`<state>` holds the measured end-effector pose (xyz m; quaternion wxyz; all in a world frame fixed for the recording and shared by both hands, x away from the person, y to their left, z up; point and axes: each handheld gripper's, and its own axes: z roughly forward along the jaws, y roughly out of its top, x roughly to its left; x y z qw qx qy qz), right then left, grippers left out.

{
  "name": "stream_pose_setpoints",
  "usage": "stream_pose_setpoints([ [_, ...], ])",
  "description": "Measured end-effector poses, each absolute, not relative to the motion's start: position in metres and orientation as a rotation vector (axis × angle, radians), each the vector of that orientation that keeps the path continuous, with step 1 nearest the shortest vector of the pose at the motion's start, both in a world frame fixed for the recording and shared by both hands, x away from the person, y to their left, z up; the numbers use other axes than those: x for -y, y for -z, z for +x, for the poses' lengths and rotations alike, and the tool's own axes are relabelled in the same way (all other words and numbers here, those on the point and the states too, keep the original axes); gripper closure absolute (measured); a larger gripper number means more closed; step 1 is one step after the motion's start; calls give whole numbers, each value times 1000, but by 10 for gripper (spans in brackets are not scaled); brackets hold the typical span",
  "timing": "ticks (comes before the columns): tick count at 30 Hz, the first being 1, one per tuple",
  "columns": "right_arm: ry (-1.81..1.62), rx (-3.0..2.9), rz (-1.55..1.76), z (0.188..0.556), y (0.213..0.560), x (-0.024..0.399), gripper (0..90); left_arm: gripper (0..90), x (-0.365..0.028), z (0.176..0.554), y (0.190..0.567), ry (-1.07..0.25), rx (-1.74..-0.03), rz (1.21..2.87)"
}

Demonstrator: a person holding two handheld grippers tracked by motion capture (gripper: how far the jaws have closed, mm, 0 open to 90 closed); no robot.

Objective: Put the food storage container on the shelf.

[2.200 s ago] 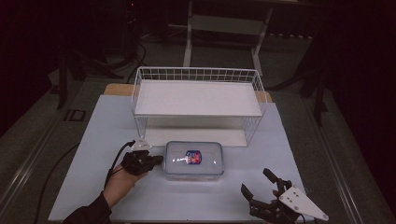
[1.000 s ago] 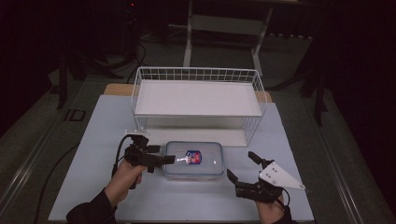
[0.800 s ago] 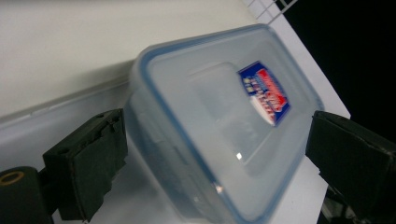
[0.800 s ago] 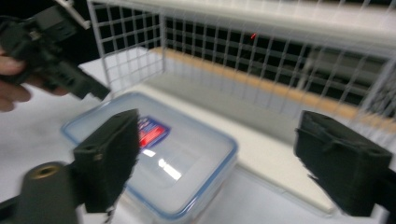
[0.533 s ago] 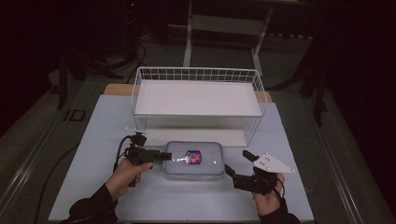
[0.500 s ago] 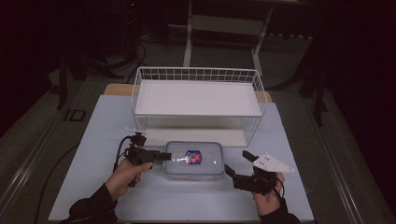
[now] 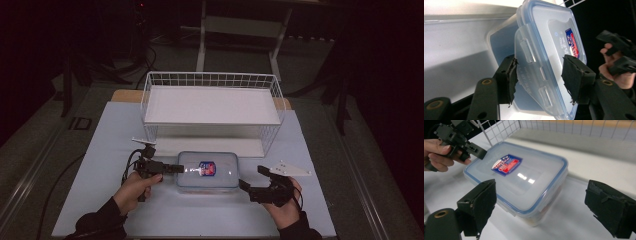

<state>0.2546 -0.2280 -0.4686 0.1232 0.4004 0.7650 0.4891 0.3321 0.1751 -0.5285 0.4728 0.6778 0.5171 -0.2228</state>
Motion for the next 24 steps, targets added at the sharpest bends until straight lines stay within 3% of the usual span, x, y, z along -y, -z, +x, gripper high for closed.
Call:
stream_pose_setpoints([
  [13,-1529,-2340,1393,279,489,228,187,547,-179,316,519,495,-1122,1710],
  [24,-1551,-2440,1398,288,500,225,289,574,-178,305,516,461,-1039,1740],
])
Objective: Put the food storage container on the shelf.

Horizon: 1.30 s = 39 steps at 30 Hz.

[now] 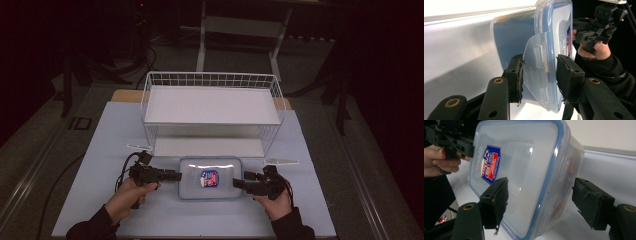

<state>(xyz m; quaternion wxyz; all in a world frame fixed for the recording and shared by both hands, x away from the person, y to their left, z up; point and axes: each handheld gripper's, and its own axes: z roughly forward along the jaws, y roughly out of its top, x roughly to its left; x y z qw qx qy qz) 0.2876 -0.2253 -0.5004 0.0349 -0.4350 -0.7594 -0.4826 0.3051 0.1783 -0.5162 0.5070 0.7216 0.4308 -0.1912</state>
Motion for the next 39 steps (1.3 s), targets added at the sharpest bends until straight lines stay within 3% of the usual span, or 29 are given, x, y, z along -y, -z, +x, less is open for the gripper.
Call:
stream_pose_setpoints([
  [17,1437,2246,-1261,289,504,236,505,576,-175,294,511,385,-1007,1774],
  [30,1451,2252,-1268,284,497,238,526,561,-166,280,500,263,-1030,1791],
  [39,1537,2243,-1274,301,475,238,525,560,-166,295,474,160,-1010,1739],
])
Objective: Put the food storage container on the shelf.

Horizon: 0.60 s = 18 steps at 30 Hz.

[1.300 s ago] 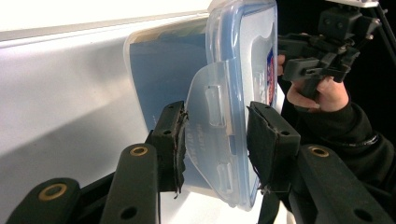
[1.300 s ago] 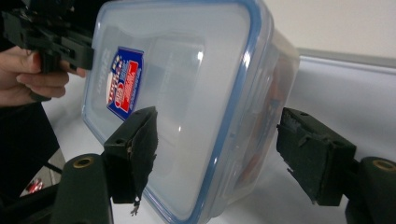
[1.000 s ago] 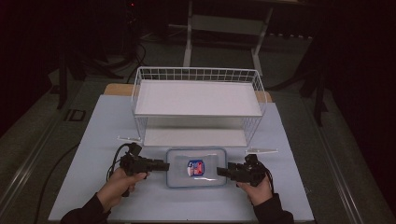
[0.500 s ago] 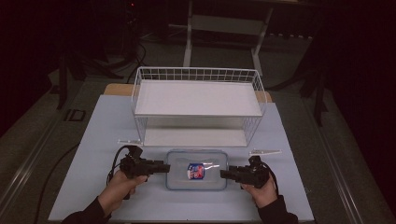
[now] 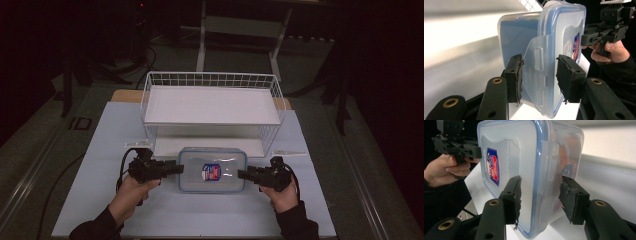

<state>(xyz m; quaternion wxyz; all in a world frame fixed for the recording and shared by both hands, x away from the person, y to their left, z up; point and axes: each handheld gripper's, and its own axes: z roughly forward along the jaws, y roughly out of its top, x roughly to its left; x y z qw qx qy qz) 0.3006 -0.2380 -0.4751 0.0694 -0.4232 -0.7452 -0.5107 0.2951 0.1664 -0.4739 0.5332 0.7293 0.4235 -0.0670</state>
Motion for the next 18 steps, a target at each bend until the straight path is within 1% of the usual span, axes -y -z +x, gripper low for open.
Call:
stream_pose_setpoints([
  [2,1558,2232,-1277,312,469,237,525,560,-167,300,470,148,-1021,1715],
  [4,1564,2231,-1281,315,468,237,524,559,-167,306,469,128,-1021,1695],
  [5,1570,2227,-1291,324,467,237,524,558,-166,311,470,119,-1034,1675],
  [8,1578,2222,-1301,330,467,237,524,554,-165,318,471,104,-1048,1664],
  [11,1585,2207,-1323,342,469,237,523,551,-162,327,476,105,-1061,1646],
  [18,1591,2188,-1357,354,479,238,519,543,-158,336,486,77,-1097,1632],
])
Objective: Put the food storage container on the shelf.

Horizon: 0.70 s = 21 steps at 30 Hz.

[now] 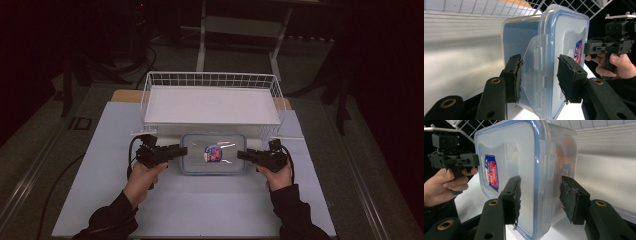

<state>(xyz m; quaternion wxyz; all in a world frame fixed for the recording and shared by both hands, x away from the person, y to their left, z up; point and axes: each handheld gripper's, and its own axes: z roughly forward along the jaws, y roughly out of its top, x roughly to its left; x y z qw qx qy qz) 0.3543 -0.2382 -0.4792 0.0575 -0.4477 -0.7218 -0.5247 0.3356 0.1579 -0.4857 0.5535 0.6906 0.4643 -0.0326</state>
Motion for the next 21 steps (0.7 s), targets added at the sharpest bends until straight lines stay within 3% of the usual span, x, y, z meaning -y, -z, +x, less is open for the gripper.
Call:
stream_pose_setpoints([
  [7,1583,2180,-1378,364,493,238,515,530,-153,342,495,13,-1098,1645],
  [21,1586,2148,-1416,378,506,241,510,522,-148,354,511,34,-1125,1599],
])
